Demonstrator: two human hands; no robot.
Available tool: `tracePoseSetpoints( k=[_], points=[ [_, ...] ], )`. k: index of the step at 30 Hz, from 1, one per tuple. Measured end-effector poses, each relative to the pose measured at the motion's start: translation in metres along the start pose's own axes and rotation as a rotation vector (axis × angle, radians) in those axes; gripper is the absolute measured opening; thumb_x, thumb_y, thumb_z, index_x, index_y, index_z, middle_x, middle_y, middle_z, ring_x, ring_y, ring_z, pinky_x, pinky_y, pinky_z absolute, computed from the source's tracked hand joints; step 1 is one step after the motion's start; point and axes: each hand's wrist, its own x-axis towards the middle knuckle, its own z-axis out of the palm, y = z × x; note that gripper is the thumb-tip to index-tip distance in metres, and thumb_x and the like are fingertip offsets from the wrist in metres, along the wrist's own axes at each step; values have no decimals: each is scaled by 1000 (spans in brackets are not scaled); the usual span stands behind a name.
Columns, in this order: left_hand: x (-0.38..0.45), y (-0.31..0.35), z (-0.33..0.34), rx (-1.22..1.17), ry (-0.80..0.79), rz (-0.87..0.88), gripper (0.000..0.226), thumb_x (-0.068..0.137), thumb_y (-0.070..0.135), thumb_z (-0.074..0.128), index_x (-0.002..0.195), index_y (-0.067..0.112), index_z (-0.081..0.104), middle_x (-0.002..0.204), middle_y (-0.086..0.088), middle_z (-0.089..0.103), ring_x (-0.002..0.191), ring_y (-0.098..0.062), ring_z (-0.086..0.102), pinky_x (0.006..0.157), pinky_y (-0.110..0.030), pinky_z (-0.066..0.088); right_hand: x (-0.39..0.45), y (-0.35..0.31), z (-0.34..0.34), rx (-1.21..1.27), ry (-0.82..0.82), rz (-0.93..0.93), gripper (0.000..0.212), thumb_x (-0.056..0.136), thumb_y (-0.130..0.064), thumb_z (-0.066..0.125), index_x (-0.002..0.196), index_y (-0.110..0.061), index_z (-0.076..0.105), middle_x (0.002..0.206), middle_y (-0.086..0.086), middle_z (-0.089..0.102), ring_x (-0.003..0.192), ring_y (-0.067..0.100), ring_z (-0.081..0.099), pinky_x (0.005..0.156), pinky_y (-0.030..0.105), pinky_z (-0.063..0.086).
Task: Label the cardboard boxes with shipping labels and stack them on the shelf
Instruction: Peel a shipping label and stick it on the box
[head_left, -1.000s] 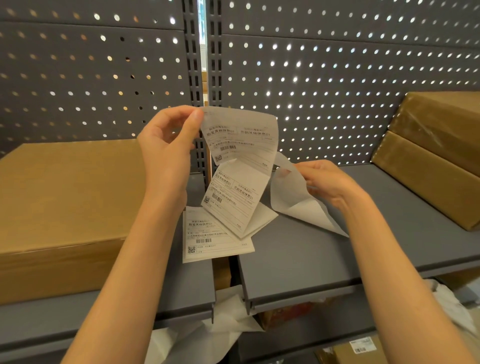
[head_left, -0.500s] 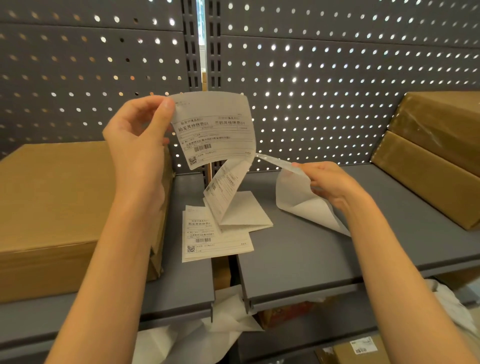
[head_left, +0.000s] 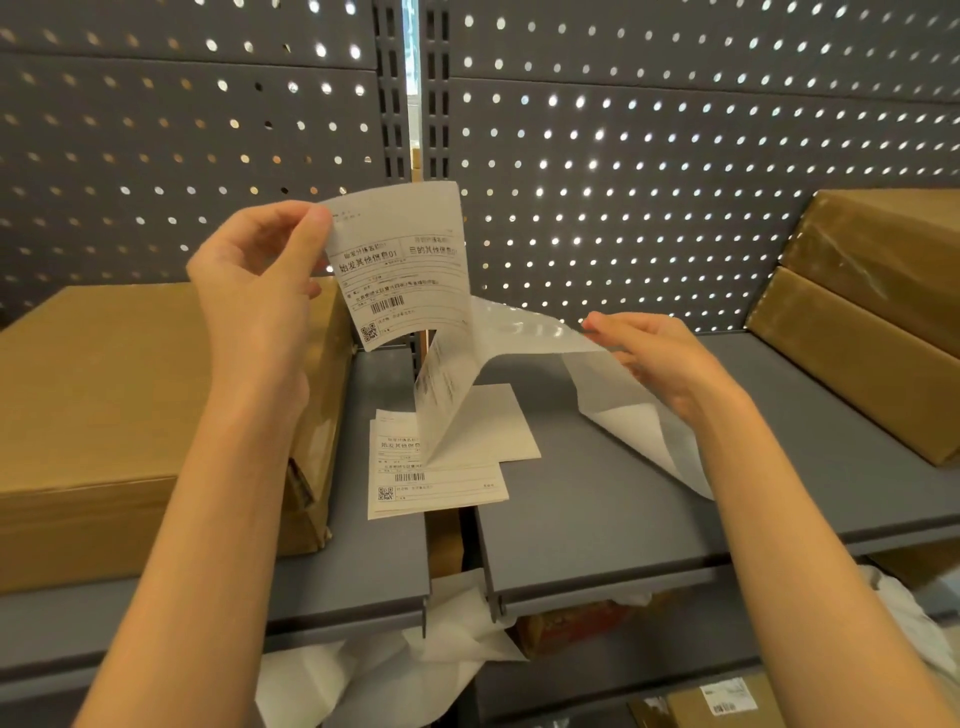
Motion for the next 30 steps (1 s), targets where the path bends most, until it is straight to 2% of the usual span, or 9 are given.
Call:
tracePoseSetpoints(
  k=[4, 7, 11, 17, 20, 25, 30],
  points=[
    [-3, 5, 1, 2, -10, -23, 6, 89, 23, 61, 84, 24, 63, 83, 10, 67, 70, -1, 58, 61, -14, 44, -9, -12, 2, 23, 64, -123, 16, 89, -30, 63, 99, -20, 71, 96, -13, 69, 77, -9, 61, 66, 8, 45],
    [-4, 9, 0, 12, -25, -58, 4, 89, 24, 62, 85, 24, 64, 88, 6, 69, 73, -3, 60, 65, -17, 46, -15, -29, 8, 20, 113, -262, 11, 89, -24, 64, 96, -19, 71, 97, -14, 68, 77, -14, 59, 66, -1, 43],
    [-7, 17, -6, 51, -30, -72, 5, 89, 24, 62, 84, 24, 65, 94, 1, 72, 78, -7, 63, 71, -23, 48, -29, -60, 19, 65, 125, -446, 6, 87, -24, 66, 91, -25, 71, 91, -17, 70, 86, -7, 62, 76, 5, 46],
    [-12, 31, -25, 121, 0, -64, 7, 90, 25, 60, 85, 25, 65, 90, 4, 73, 83, -11, 67, 78, -27, 53, -50, -94, 55, 154, -197, -525, 14, 83, -27, 69, 96, -21, 70, 93, -6, 72, 90, 8, 67, 73, 11, 48],
    [-13, 38, -38, 168, 11, -69, 8, 90, 27, 59, 90, 23, 66, 93, 5, 73, 90, -12, 67, 82, -28, 54, -50, -100, 79, 162, -255, -531, 18, 80, -24, 73, 96, -15, 68, 94, 3, 72, 85, 10, 67, 74, 15, 53],
    [-10, 43, -66, 175, 2, -98, 6, 89, 26, 59, 91, 23, 64, 95, 5, 72, 95, -14, 67, 85, -29, 54, -49, -101, 113, 236, -262, -540, 8, 83, -15, 71, 85, -10, 65, 81, -2, 67, 74, 1, 62, 69, 14, 50],
    [0, 47, -95, 78, -90, -129, 9, 85, 11, 62, 89, 19, 62, 91, 2, 71, 95, -15, 68, 79, -26, 56, -54, -110, 140, 271, -263, -505, 5, 85, -14, 68, 82, -14, 63, 78, -4, 67, 66, -2, 60, 62, 10, 45]
  ],
)
